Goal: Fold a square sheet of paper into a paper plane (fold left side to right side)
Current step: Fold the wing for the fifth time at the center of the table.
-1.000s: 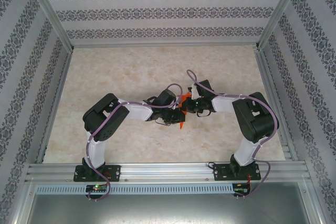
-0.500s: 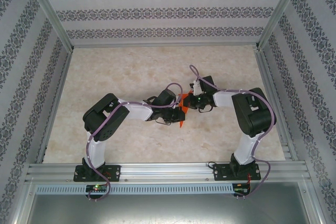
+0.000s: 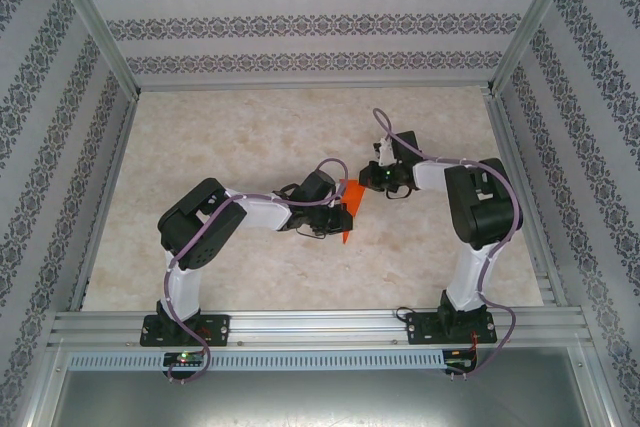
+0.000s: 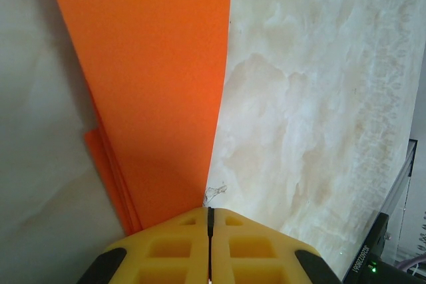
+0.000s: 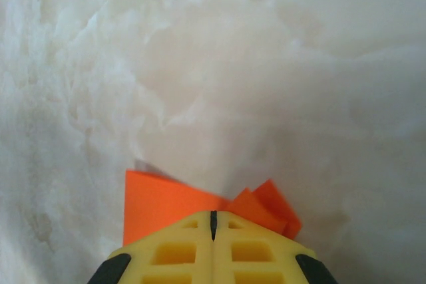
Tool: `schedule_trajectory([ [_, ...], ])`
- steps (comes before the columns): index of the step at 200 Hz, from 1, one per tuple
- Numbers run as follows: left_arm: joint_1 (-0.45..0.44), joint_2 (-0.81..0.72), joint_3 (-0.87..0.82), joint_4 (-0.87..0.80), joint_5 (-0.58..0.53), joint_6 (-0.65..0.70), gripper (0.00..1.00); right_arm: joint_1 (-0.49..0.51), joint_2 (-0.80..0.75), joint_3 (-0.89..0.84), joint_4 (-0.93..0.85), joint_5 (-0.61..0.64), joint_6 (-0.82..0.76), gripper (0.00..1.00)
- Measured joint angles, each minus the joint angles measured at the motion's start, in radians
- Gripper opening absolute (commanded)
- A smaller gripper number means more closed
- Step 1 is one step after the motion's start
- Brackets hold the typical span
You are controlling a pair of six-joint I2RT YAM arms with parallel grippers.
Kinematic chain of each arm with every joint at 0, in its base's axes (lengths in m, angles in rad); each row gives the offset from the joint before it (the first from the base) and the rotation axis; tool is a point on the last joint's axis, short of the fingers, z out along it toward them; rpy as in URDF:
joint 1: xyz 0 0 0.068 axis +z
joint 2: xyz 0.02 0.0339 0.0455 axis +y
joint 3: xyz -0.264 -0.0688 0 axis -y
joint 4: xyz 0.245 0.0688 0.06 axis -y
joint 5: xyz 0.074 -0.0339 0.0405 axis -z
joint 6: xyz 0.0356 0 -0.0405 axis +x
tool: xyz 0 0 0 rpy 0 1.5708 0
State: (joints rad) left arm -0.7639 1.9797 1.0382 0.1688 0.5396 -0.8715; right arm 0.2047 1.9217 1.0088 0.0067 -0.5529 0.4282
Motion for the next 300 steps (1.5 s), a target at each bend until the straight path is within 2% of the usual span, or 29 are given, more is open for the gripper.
schedule_trajectory([
  [147, -0.002, 0.0, -0.007, 0.011, 0.001, 0.0, 0.09, -0.065, 0.084, 0.113, -0.034, -0.038, 0.07, 0.02],
  [167, -0.003, 0.0, -0.007, 0.011, 0.001, 0.0, 0.09, -0.087, 0.05, 0.101, -0.031, 0.0, 0.07, 0.03],
  [202, -0.004, 0.0, -0.007, 0.011, 0.0, 0.0, 0.09, -0.103, -0.138, 0.001, -0.024, 0.021, 0.07, 0.03],
  [221, -0.008, -0.001, -0.007, 0.011, -0.003, 0.0, 0.09, -0.074, -0.229, -0.066, -0.009, 0.012, 0.074, 0.03],
  [241, -0.008, -0.001, -0.007, 0.011, -0.003, 0.0, 0.09, -0.008, -0.254, -0.132, 0.017, -0.009, 0.098, 0.03],
  [269, -0.008, -0.001, -0.006, 0.011, -0.003, 0.0, 0.08, 0.093, -0.203, -0.174, 0.03, -0.031, 0.143, 0.03],
  [300, -0.009, -0.002, -0.006, 0.011, -0.003, 0.0, 0.09, 0.127, -0.113, -0.168, 0.043, -0.037, 0.169, 0.03],
])
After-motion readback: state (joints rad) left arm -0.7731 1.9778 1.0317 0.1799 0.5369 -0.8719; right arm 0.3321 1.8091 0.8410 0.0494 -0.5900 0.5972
